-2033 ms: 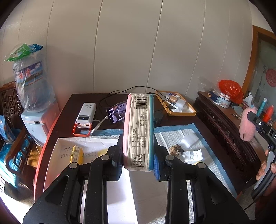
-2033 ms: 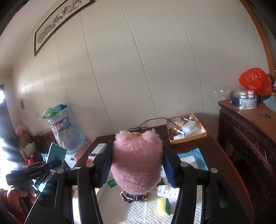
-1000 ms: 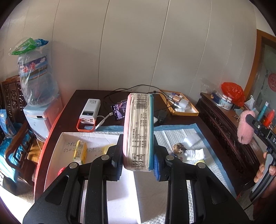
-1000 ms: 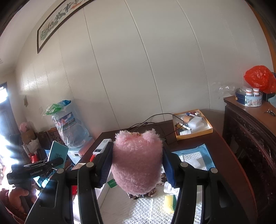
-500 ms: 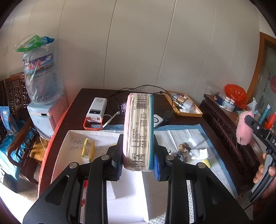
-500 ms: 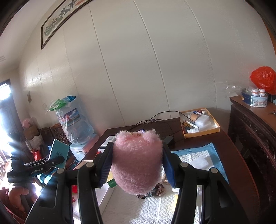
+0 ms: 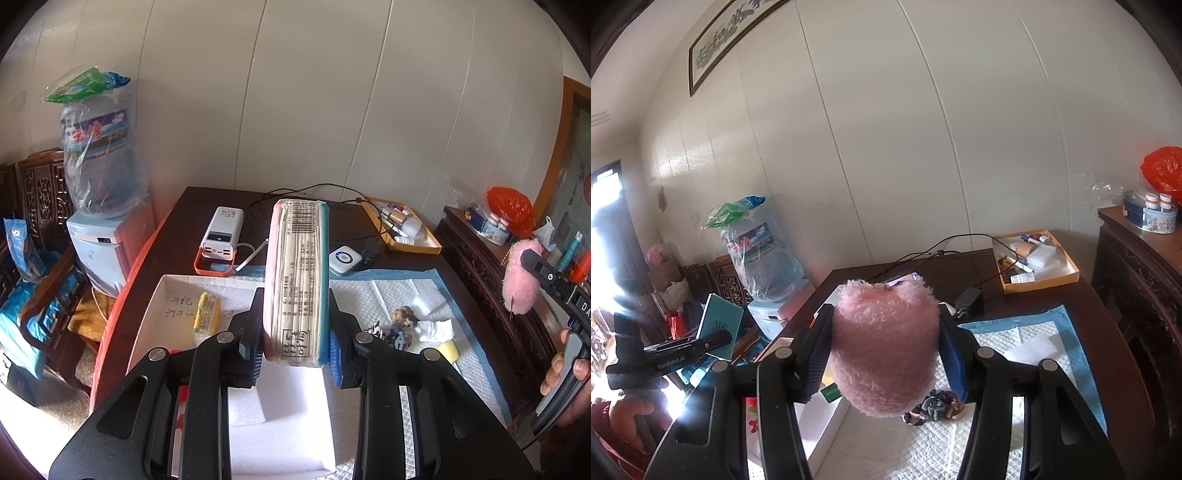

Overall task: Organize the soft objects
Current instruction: 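Hold the pink packet and pink ball and carry them toward the white box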

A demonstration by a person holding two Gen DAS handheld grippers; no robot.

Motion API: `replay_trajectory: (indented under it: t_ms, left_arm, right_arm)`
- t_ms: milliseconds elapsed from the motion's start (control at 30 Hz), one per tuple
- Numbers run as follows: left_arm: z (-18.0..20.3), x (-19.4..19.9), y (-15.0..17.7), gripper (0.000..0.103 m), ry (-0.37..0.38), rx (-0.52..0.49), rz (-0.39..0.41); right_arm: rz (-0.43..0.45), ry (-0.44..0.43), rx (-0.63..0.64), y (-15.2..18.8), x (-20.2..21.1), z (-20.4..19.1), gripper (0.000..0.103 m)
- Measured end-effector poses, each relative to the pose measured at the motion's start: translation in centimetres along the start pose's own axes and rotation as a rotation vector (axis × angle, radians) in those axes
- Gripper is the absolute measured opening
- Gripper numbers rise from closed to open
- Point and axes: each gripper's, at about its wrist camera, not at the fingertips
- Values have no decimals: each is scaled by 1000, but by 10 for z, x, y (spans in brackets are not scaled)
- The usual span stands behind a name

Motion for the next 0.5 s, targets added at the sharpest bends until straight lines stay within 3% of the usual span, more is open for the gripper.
replay_trajectory:
  t_ms: [500]
  left_arm:
    - [-26,9,11,27,-24,28,-7]
  right_arm:
    - [-32,-39,16,12,-18,-26,53]
Point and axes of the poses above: each gripper's, at about its wrist camera, not at the fingertips, and x roughly against the way its jaws point, z to its right, y to its underside, and after that the axes turned 12 degrees about -x, right-handed
